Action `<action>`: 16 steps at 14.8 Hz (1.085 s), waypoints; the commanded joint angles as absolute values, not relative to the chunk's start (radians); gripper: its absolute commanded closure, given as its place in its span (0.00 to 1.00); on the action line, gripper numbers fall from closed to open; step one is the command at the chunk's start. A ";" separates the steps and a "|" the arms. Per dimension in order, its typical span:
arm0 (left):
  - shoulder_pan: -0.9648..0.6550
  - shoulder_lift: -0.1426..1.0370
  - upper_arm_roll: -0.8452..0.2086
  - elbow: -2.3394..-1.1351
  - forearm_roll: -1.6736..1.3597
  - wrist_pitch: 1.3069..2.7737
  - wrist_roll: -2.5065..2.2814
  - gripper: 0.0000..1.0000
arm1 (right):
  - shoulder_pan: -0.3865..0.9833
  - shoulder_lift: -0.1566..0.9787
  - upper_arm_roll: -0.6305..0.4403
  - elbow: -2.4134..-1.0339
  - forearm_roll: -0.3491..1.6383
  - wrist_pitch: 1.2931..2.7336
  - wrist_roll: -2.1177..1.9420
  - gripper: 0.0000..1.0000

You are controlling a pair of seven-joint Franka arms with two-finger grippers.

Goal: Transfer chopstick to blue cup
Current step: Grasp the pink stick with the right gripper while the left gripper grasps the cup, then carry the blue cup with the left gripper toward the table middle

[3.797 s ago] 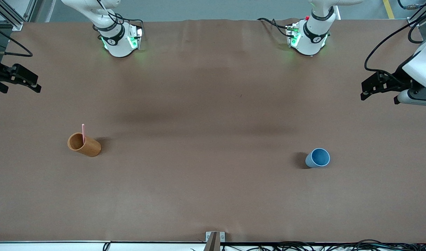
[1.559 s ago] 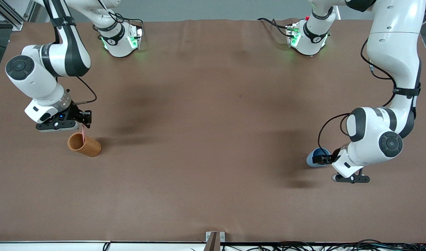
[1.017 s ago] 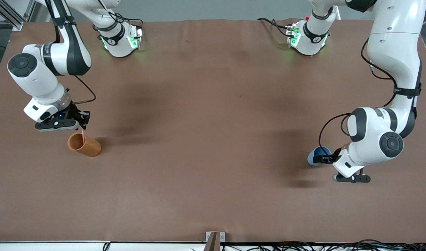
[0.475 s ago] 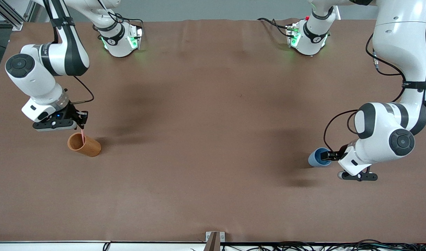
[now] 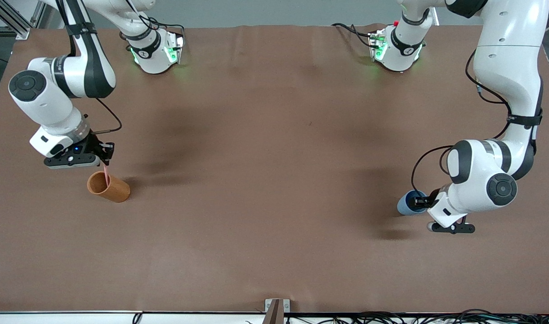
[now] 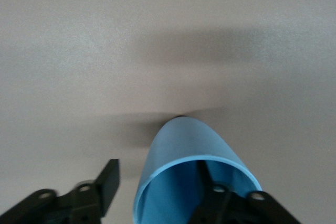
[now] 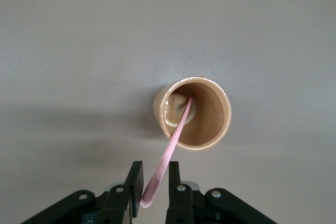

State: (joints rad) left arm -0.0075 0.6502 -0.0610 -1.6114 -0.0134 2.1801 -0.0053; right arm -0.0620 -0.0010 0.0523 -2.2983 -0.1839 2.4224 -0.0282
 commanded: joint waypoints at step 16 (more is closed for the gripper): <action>-0.231 0.623 -0.380 -1.461 0.205 2.052 -0.911 0.99 | -0.110 -0.015 0.058 -2.332 -0.199 2.364 -0.015 0.73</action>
